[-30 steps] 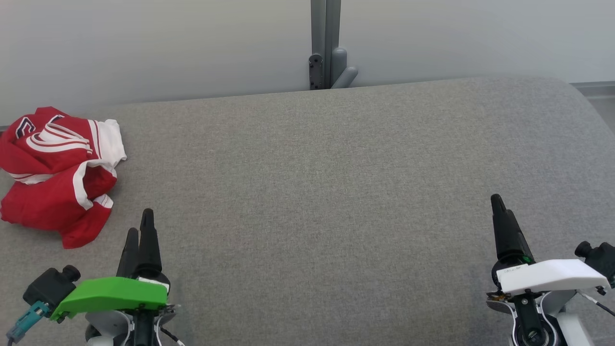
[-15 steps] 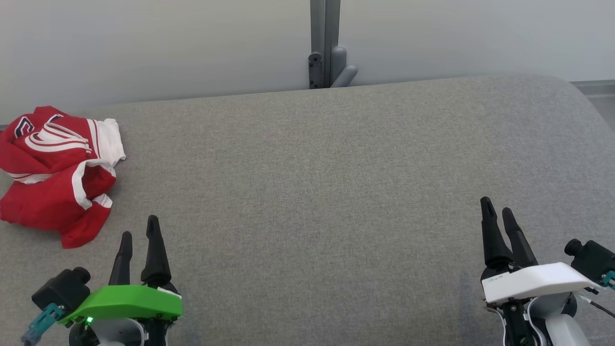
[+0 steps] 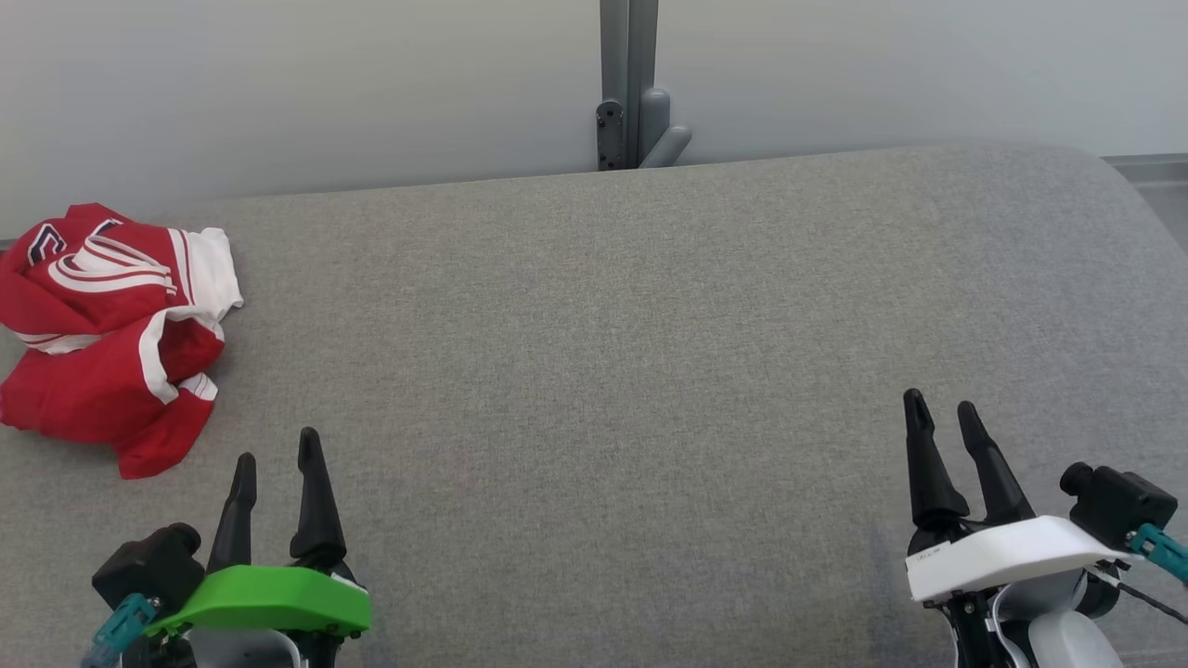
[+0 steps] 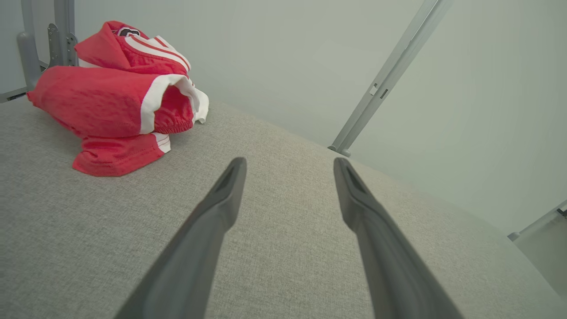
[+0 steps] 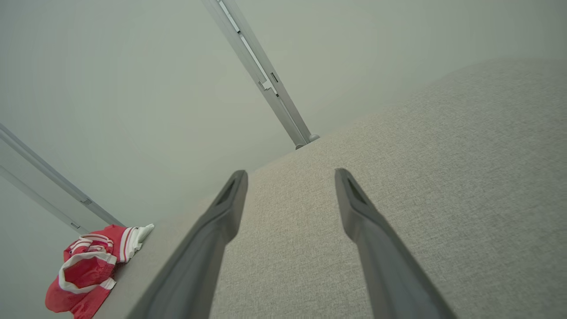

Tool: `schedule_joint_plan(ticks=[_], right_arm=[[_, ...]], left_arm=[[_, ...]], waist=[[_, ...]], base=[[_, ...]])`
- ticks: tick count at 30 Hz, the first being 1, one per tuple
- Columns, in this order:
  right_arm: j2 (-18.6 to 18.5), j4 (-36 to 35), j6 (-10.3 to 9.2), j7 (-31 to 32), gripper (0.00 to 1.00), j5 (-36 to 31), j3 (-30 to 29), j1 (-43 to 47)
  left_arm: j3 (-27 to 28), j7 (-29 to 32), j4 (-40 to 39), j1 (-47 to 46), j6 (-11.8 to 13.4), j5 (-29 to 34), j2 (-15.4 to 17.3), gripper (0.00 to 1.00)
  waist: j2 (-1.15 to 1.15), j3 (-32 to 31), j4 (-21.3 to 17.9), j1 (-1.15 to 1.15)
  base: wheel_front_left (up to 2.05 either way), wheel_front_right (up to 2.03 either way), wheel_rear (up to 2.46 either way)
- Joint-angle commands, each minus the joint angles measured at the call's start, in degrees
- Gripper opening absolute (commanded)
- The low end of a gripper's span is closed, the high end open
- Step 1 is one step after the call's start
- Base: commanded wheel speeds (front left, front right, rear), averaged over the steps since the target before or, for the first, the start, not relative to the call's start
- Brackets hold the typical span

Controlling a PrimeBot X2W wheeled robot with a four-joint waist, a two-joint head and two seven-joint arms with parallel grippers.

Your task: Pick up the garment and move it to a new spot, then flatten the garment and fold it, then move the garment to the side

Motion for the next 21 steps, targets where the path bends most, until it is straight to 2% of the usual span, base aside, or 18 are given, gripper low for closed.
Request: schedule_joint_plan(ticks=[1,21], right_arm=[[-0.1,-0.2,0.02,-0.6,1.0,-2.1,0.4,0.1],[0.0,-0.1,0.03,-2.9,1.0,-13.7,1.5,0.7]], left_arm=[[-0.2,-0.6,-0.6,0.2,0.3,1.8,0.5,1.0],[-0.1,-3.7,-0.8,2.7,0.3,12.0,0.5,1.0]], waist=[[0.21,0.0,0.0,0.0],[0.27,-0.2,-0.1,0.0]], base=[[0.0,0.0,0.0],[0.0,0.0,0.0]])
